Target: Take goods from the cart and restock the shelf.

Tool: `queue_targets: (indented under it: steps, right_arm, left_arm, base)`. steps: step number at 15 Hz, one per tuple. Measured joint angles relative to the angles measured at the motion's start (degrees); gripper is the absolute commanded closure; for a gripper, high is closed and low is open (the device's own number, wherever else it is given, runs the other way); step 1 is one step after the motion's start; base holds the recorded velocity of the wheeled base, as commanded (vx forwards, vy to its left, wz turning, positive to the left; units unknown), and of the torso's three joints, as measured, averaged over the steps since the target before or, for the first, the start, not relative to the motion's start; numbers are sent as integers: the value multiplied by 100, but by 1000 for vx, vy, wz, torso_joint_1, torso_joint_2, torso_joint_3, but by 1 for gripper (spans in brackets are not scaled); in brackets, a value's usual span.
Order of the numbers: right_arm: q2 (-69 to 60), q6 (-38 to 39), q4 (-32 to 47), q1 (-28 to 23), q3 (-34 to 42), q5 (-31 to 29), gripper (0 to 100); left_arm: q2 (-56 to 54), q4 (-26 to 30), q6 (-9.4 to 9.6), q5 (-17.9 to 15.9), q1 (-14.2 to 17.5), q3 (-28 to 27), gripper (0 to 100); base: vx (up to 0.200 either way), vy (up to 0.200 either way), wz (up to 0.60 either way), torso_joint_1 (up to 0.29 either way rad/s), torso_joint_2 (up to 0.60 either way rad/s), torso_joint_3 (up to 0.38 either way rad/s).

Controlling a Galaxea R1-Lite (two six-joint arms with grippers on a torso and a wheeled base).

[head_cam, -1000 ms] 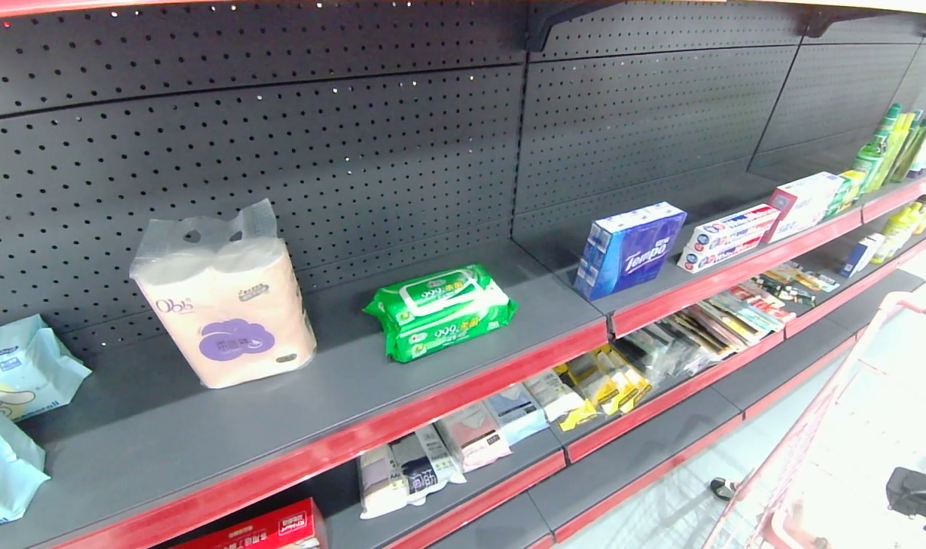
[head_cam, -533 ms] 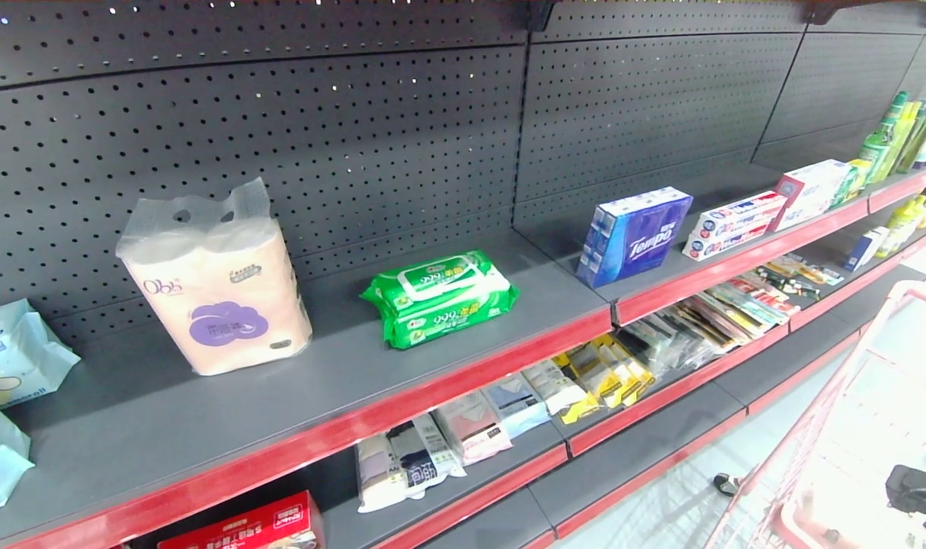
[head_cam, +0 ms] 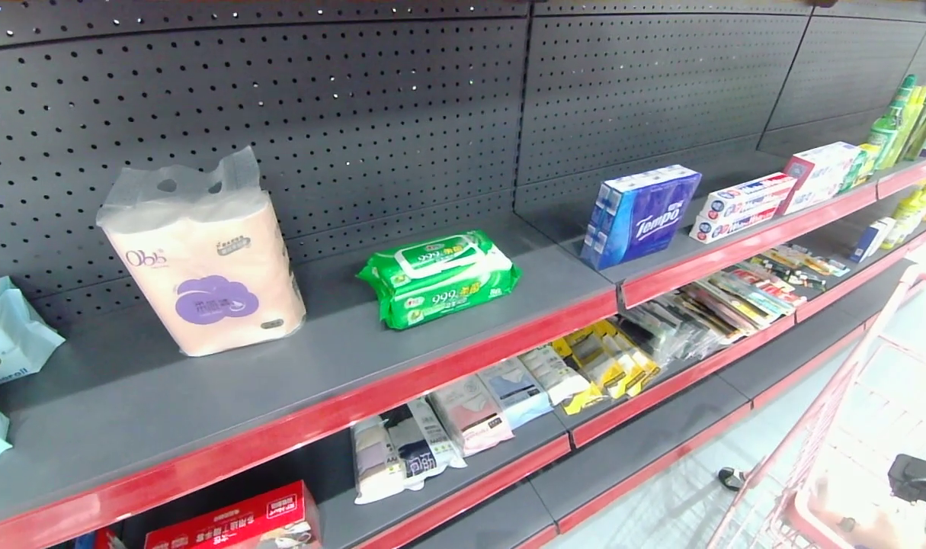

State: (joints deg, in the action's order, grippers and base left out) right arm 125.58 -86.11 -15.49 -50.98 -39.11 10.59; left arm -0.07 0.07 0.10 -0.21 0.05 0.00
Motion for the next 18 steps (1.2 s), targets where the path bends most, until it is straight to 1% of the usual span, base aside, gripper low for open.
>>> queue_targets:
  steps: [3, 7, 10, 13, 15, 18]
  right_arm:
    - [157, 12, -5, 13, -205, 122, 0]
    - [246, 45, -5, 195, -308, 201, 0]
    - [273, 302, -2, 584, -361, 223, 0]
    - [354, 575, -2, 906, -521, 112, 0]
    - [430, 571, -5, 980, -575, 79, 0]
    - [502, 567, -5, 958, -638, 76, 0]
  left_arm:
    - [0, -7, 0, -4, 2, 0, 0]
    - [0, -7, 0, -4, 2, 0, 0]
    - [0, -7, 0, -1, 2, 0, 0]
    - [0, -7, 0, -1, 5, 0, 0]
    - [0, -7, 0, 0, 0, 0, 0]
    - [0, -7, 0, 0, 2, 0, 0]
  base:
    - [0, 0, 0, -7, 17, 14]
    - [0, 0, 0, 0, 0, 0]
    - [0, 0, 0, 0, 0, 0]
    - [0, 0, 0, 0, 0, 0]
    - [0, 0, 0, 0, 0, 0]
    - [0, 0, 0, 0, 0, 0]
